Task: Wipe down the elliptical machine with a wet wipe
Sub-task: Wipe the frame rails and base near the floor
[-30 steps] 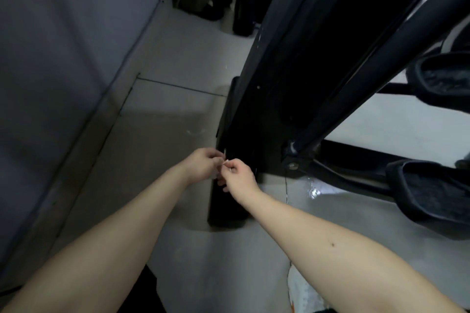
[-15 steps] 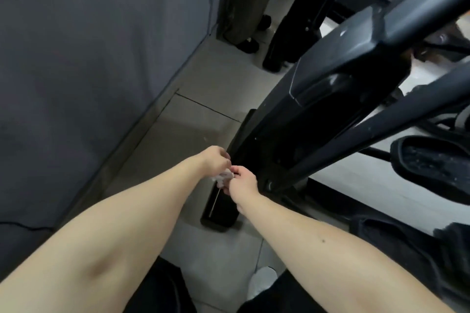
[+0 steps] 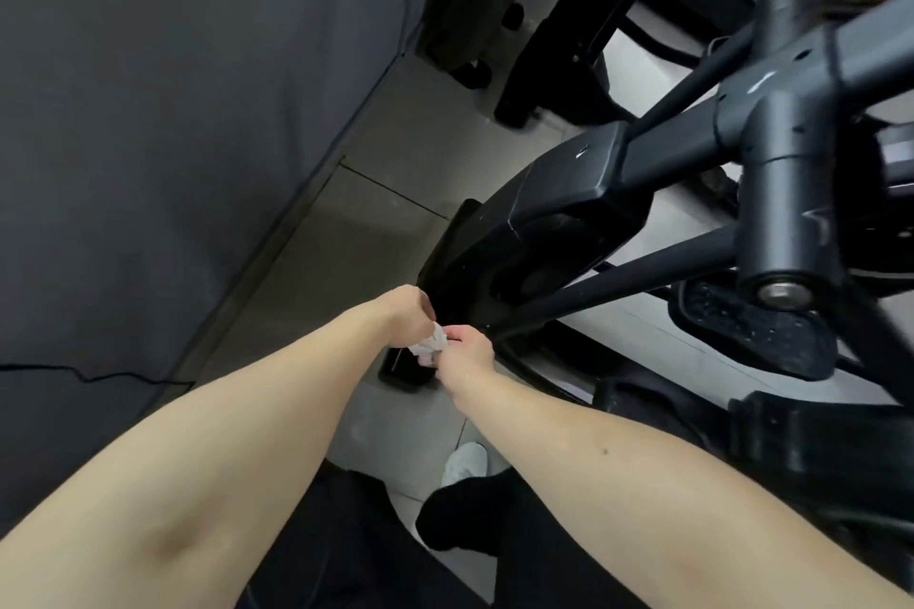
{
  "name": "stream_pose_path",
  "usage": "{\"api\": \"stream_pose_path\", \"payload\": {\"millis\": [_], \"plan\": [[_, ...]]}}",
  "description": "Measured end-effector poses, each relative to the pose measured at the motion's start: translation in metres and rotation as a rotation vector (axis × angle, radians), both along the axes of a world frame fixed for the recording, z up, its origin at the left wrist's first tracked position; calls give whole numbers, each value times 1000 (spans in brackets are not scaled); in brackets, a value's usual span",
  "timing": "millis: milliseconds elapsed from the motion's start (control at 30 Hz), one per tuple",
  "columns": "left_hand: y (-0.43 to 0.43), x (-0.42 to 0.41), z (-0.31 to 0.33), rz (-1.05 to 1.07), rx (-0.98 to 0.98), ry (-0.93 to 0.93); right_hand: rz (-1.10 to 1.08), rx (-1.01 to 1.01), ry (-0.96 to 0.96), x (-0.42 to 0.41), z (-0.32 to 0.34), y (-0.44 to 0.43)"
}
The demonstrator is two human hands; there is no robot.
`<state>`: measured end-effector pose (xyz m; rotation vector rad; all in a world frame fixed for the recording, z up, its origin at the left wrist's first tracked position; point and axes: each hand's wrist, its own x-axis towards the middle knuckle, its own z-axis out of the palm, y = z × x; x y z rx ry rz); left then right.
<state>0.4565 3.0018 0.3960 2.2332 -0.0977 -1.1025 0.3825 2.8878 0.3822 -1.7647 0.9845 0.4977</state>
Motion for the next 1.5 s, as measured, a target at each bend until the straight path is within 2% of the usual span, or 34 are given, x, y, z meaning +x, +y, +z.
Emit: {"api": "stream_pose_path", "payload": {"millis": [300, 433, 533, 600, 667, 767, 867, 1100, 1233, 1300, 1500], "plan": [[12, -11, 102, 52, -57, 25, -146, 8, 128, -21, 109, 8], [18, -16, 148, 162, -140, 22, -65, -53, 100, -31, 159, 5], [19, -17, 180, 244, -198, 9, -129, -86, 91, -37, 191, -4], [16, -18, 198, 250, -222, 2, -180, -59, 63, -42, 210, -9], [13, -22, 215, 205, -244, 2, -301, 54, 14, -45, 226, -12], [5, -31, 235, 93, -261, -14, -480, 294, -135, -50, 243, -14], [-4, -42, 247, 20, -262, -48, -644, 432, -285, -60, 256, -15], [-29, -55, 261, -37, -267, -48, -786, 380, -428, -85, 271, -26], [-49, -48, 274, 6, -285, 14, -804, 430, -371, -73, 274, -41], [-57, -41, 279, -37, -261, 18, -812, 475, -361, -65, 273, -49], [-84, -20, 287, -183, -116, -161, -755, 571, -390, -49, 273, -76]]}}
